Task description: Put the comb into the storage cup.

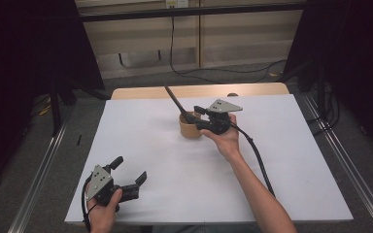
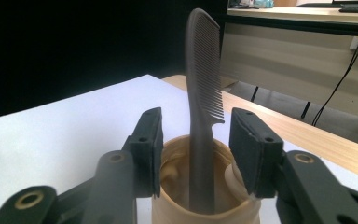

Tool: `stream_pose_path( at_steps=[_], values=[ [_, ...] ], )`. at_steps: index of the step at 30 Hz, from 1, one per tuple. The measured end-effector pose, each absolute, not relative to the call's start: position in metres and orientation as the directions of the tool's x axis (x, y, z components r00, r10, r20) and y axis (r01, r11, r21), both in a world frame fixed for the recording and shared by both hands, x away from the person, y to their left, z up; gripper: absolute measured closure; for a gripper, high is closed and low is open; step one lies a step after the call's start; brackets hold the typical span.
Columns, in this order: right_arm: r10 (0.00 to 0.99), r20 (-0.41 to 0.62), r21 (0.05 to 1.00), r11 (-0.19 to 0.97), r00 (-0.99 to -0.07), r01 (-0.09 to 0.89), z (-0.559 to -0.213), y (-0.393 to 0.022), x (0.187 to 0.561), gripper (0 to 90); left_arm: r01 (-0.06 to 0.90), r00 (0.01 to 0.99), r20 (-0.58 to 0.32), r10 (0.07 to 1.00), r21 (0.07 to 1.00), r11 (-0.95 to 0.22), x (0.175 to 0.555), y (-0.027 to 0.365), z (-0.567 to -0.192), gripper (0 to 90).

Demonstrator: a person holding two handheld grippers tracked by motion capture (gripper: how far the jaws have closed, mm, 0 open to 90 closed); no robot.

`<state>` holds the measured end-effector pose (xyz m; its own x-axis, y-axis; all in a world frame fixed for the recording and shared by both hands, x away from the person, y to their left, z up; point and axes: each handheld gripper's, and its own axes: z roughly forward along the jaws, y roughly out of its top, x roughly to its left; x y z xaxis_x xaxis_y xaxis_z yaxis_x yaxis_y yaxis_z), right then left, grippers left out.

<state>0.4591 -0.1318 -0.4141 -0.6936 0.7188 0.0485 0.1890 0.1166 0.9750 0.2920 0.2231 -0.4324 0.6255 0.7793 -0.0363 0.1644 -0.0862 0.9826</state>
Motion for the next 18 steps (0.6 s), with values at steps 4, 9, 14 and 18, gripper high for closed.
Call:
stream_pose_path(
  at_steps=[4,9,14,18],
  values=[
    [0.73,0.067,0.975,0.095,-0.68,0.199,-0.411,-0.137,0.457,43.2,0.17,0.618,-0.046,0.785,0.983,-0.076,0.293,0.224,-0.433,2.9],
    [0.748,0.075,0.971,0.094,-0.659,0.218,-0.408,-0.141,0.456,26.6,0.176,0.612,-0.043,0.79,0.981,-0.083,0.295,0.224,-0.434,2.9],
    [0.749,0.108,0.962,0.086,-0.654,0.258,-0.408,-0.143,0.456,15.7,0.177,0.61,-0.046,0.791,0.981,-0.08,0.295,0.224,-0.434,2.9],
    [0.763,0.129,0.955,0.077,-0.633,0.288,-0.41,-0.146,0.456,7.1,0.177,0.606,-0.043,0.794,0.981,-0.082,0.295,0.224,-0.435,2.9]
  ],
)
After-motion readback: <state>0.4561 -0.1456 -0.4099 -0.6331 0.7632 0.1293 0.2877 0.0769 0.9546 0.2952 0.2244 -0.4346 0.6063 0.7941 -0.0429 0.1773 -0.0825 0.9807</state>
